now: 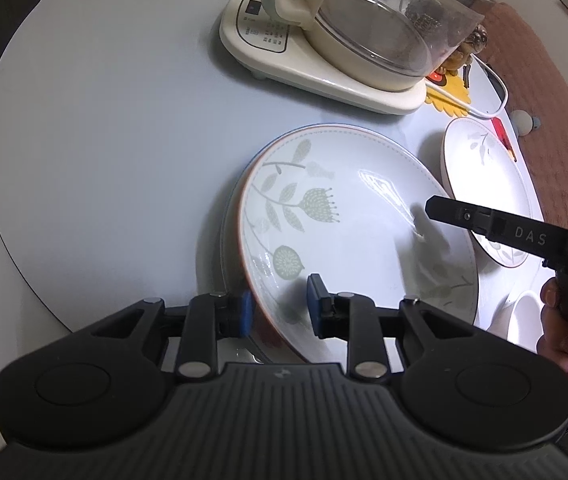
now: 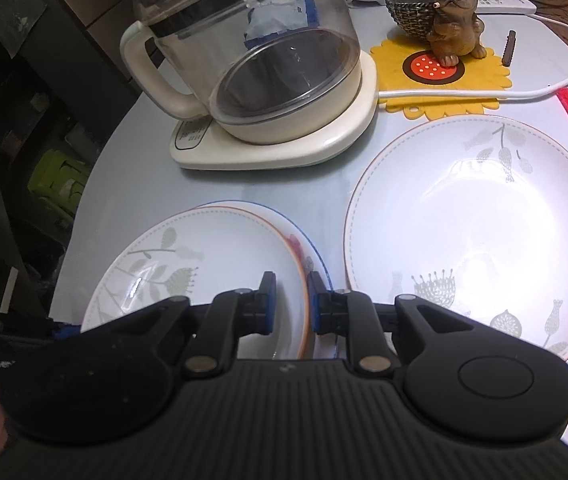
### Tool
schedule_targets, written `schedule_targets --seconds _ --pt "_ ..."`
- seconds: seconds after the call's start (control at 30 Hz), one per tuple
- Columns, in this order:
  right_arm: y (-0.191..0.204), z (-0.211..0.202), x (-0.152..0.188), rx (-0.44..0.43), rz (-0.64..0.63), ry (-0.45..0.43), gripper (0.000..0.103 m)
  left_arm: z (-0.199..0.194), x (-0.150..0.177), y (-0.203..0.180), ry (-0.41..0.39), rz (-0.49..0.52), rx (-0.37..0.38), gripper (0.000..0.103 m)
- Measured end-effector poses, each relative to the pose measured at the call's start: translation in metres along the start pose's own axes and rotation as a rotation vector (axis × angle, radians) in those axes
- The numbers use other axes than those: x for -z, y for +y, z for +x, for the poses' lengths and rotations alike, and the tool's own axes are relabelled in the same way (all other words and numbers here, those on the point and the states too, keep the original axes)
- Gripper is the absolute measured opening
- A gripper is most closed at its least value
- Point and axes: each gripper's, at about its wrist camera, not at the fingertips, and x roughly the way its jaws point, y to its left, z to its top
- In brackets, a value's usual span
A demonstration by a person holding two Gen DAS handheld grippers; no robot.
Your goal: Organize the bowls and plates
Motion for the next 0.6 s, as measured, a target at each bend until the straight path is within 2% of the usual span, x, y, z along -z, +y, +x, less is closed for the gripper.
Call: schedule_targets --seconds 0.23,0.47,0.6 --pt "0.001 0.006 0.006 0.009 -0.006 0.052 0.020 -0.006 0.002 0.007 -0.007 -0.090 0.009 0.030" --pt "0.003 0.004 0.004 0.021 -0.010 0.053 0.020 -0.011 0.009 0.010 -0.001 -0.137 0.034 0.031" --pt "0.002 0.005 0.005 0.024 -0.006 0.065 0.018 -0.018 0.017 0.013 -0.028 -0.174 0.024 0.031"
